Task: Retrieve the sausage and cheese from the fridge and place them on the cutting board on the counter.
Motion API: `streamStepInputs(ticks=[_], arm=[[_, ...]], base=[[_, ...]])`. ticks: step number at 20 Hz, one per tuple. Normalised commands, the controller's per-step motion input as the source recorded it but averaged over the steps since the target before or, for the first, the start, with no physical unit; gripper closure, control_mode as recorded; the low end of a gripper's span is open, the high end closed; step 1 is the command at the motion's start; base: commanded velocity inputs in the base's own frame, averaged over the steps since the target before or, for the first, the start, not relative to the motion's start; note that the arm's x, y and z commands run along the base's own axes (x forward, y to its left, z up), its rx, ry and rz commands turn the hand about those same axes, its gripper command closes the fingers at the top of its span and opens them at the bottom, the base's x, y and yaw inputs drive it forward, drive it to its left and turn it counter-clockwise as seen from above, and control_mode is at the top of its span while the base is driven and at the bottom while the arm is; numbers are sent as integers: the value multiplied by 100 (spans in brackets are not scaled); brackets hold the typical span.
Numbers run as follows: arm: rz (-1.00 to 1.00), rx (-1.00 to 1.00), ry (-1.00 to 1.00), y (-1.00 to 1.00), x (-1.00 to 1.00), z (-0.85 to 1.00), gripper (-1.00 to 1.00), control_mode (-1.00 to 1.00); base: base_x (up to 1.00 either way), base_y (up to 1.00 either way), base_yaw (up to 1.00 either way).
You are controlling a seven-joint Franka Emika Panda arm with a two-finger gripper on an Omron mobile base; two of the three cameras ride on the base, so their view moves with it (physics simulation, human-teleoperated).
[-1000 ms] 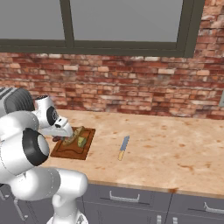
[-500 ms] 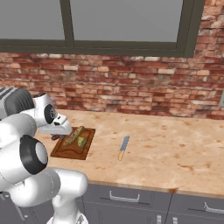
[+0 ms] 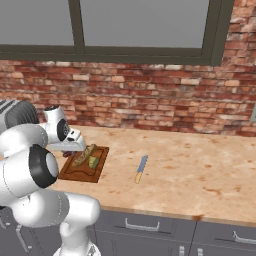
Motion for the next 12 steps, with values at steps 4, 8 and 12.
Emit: streamStepInputs(ticks=[4, 8, 12], arm=[[8, 9, 0, 5, 6, -17, 100, -100], [7, 6, 0, 0, -6, -29, 100, -100], [5, 3, 0, -6, -6, -29, 100, -100]], base=[[0, 0, 0], [0, 0, 0], [0, 0, 0]])
